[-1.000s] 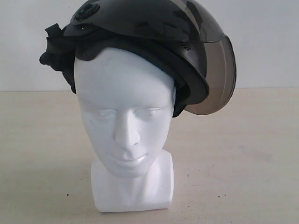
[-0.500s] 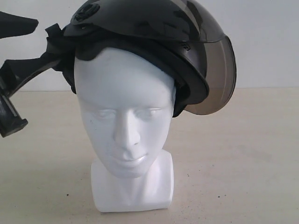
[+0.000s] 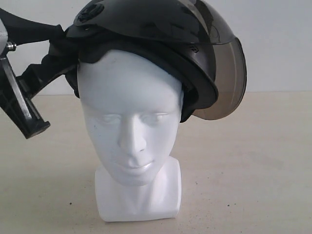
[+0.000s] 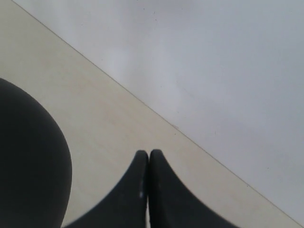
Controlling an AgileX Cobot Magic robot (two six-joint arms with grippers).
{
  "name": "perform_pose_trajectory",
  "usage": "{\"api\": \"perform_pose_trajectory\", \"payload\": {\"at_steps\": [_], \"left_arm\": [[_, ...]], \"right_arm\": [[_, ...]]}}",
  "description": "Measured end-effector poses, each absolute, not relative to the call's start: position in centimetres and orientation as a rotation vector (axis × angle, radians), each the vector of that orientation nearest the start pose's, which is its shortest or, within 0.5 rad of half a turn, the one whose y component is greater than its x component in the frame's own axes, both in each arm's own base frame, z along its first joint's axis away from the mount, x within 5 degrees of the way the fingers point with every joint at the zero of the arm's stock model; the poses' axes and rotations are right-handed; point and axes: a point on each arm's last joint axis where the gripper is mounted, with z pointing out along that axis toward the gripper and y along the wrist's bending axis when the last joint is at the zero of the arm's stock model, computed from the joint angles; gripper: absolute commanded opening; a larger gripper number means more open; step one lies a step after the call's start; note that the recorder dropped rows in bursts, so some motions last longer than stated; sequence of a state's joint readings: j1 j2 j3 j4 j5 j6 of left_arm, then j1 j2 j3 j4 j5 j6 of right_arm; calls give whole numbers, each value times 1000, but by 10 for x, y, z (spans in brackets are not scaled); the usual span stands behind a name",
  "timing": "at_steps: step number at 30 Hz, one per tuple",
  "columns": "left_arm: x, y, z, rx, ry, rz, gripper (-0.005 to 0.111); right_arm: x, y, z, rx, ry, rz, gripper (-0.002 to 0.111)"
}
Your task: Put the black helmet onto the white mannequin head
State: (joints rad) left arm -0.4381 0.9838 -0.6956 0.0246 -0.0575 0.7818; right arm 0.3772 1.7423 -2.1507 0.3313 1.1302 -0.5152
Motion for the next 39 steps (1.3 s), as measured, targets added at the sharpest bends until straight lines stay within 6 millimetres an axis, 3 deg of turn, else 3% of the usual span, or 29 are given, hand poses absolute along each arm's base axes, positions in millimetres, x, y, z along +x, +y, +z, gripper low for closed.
{"api": "perform_pose_trajectory", "payload": {"at_steps": [2, 4, 9, 19, 29, 39], "left_arm": [[196, -92, 339, 995, 1385, 273, 14], [196, -92, 340, 990, 1378, 274, 5], [196, -93, 337, 991, 1409, 254, 5], [175, -84, 340, 931, 1548, 135, 5], [153, -114, 334, 1101, 1508, -12, 5], [148, -119, 330, 1118, 1543, -67, 5]], "right_arm": [[332, 160, 483, -947, 1954, 330, 0], [332, 160, 483, -947, 1954, 330, 0], [332, 160, 483, -947, 1954, 330, 0], [328, 159, 487, -942, 1940, 333, 0], [327, 162, 488, -941, 1934, 375, 0], [317, 164, 494, -959, 1922, 457, 0]]}}
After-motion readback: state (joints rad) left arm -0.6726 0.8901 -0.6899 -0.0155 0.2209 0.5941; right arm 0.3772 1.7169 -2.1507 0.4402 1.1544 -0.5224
